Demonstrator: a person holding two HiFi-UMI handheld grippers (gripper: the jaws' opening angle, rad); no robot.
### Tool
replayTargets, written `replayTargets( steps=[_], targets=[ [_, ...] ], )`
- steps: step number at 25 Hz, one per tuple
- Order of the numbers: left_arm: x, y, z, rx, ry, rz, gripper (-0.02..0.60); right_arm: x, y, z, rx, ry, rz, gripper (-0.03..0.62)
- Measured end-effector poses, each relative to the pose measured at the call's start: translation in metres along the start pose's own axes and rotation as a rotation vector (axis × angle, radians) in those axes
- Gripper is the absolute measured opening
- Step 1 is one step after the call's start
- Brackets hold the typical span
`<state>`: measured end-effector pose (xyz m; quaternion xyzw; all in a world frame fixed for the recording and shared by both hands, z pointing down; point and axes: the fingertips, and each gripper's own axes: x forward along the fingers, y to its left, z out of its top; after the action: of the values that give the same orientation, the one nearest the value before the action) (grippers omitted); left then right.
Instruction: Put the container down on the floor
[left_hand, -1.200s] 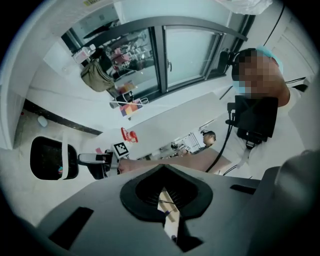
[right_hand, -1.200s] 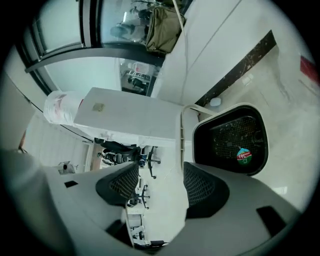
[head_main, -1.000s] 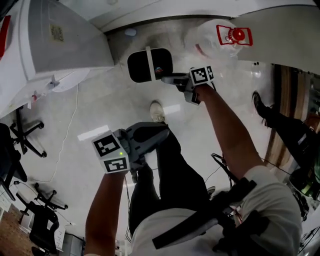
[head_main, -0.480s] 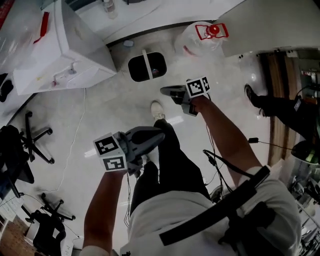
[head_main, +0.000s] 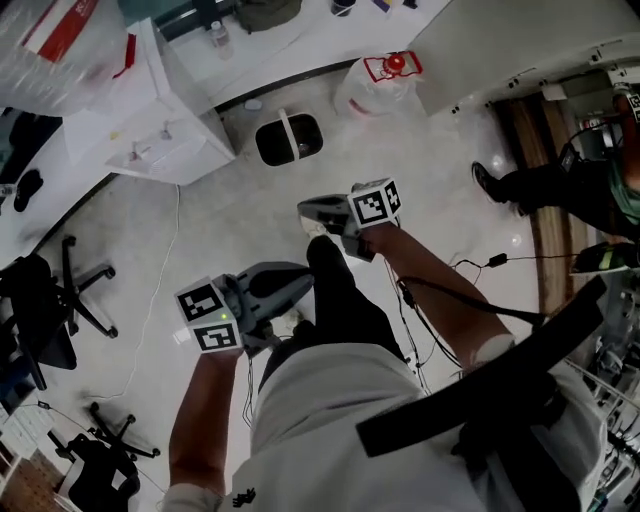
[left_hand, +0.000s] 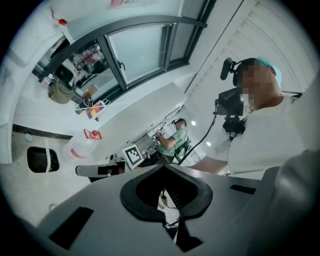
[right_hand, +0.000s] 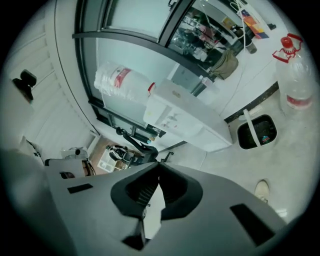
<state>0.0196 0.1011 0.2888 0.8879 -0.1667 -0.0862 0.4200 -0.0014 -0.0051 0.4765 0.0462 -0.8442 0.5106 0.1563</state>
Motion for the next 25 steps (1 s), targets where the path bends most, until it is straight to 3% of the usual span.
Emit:
replayTargets(
  steps=[10,19,25],
  targets=[
    [-0.051,-0.069,-0.006,0.028,-0.062,0.043,0.009,0.000,0.155,-0.011,-0.143,-0.036,0.082,0.015],
    [-0.074,-0.103,-0.009,0.074,-0.102,0.064,0.009,-0.010,0.244,-0.026,-0.274,-0.034,0.129,0.015],
    [-0.085,-0.120,-0.016,0.094,-0.121,0.069,0.009,-0.013,0.281,-0.043,-0.347,-0.010,0.150,0.015]
  ],
)
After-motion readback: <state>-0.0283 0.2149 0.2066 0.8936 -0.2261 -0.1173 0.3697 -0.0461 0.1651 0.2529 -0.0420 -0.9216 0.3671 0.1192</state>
